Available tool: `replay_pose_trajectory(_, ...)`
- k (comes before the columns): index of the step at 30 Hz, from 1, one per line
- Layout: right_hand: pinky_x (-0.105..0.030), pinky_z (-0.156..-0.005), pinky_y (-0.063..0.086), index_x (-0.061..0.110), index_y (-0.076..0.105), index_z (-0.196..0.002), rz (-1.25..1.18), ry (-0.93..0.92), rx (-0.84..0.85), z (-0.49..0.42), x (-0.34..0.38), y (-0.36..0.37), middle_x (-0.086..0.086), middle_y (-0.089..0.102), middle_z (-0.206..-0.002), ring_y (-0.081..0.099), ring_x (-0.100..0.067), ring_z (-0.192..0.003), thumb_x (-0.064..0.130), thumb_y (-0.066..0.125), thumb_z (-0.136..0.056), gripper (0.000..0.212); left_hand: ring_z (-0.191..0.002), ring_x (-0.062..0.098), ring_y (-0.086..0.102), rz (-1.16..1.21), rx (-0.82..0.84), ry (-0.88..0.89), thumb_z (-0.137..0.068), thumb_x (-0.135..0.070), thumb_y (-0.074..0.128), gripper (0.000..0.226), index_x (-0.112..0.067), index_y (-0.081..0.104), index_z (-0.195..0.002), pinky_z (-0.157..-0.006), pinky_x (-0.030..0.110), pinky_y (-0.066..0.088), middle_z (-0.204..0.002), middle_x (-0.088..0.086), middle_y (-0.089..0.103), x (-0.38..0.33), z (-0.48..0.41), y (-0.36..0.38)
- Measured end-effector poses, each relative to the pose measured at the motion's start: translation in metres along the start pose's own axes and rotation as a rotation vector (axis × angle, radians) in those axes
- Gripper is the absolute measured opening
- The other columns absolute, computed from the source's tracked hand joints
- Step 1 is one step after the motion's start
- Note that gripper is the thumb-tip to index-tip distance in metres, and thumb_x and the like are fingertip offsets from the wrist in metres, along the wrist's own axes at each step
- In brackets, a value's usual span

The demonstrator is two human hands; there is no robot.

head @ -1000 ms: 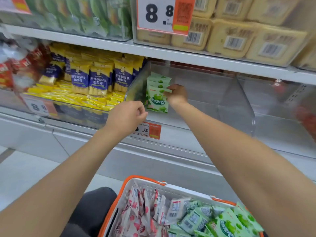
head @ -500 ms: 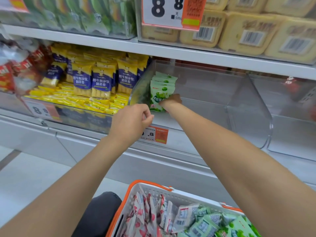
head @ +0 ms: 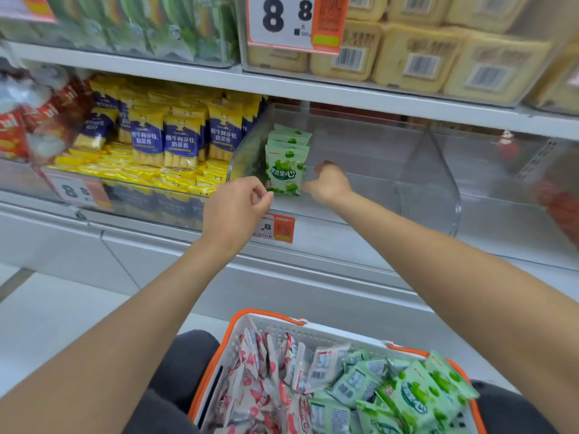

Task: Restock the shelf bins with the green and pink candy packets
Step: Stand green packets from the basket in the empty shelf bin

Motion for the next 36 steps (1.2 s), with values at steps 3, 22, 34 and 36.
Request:
replay_pose_trajectory(3, -0.034, -0.095, 0.042, 0.006, 0.055, -0.127, 0.167, -0.289, -0.141, 0.053, 0.001, -0.028, -0.013, 0.059, -0.124, 0.053, -0.03, -0.116, 0.006, 0.057, -0.085, 0.042, -0.059, 0.012, 0.049, 0.199, -0.029, -0.008, -0.09, -0.026, 0.065, 0.02, -0.018, 0.062, -0.073, -0.057, 0.035, 0.046, -0.061, -0.006, 0.056, -0.01, 0.019, 0.007)
replay_pose_trajectory(22, -0.031, -0.087, 0.047, 0.006, 0.056, -0.122, 0.655, 0.21, 0.59, 0.242, -0.297, 0.03, -0.012, 0.059, -0.125, 0.057, -0.026, -0.113, 0.025, 0.052, -0.093, 0.035, -0.075, 0.017, 0.062, -0.061, 0.851, -0.005, -0.091, -0.025, 0.063, 0.018, -0.014, 0.069, -0.077, -0.073, 0.034, 0.053, -0.078, -0.002, 0.067, -0.014, 0.169, 0.157)
replay_pose_trajectory(34, -0.028, -0.055, 0.039, 0.009, 0.056, -0.07, 0.029, 0.434, 0.398, 0.254, -0.297, 0.02, -0.004, 0.05, -0.07, 0.048, -0.014, -0.062, -0.001, 0.062, -0.083, 0.018, -0.083, 0.009, 0.061, -0.043, 0.991, 0.021, -0.091, -0.027, 0.066, 0.011, -0.018, 0.071, -0.095, -0.074, 0.023, 0.045, -0.094, -0.005, 0.067, -0.025, 0.191, 0.187)
replay_pose_trajectory(36, -0.027, -0.061, 0.046, 0.007, 0.068, -0.09, 0.038, 0.245, 0.352, 0.243, -0.264, 0.01, -0.005, 0.063, -0.085, 0.056, -0.015, -0.071, 0.001, 0.062, -0.085, 0.01, -0.099, 0.011, 0.057, 0.025, 0.992, -0.044, -0.087, -0.034, 0.072, 0.039, -0.018, 0.06, -0.121, -0.081, 0.023, 0.043, -0.114, -0.005, 0.06, -0.026, 0.193, 0.186)
Point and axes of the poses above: each hand's wrist, its own z-axis away from the middle knuckle, its own y-axis out of the palm, x = y × z, the point moved 7 cm from there along -z, towards the middle knuckle
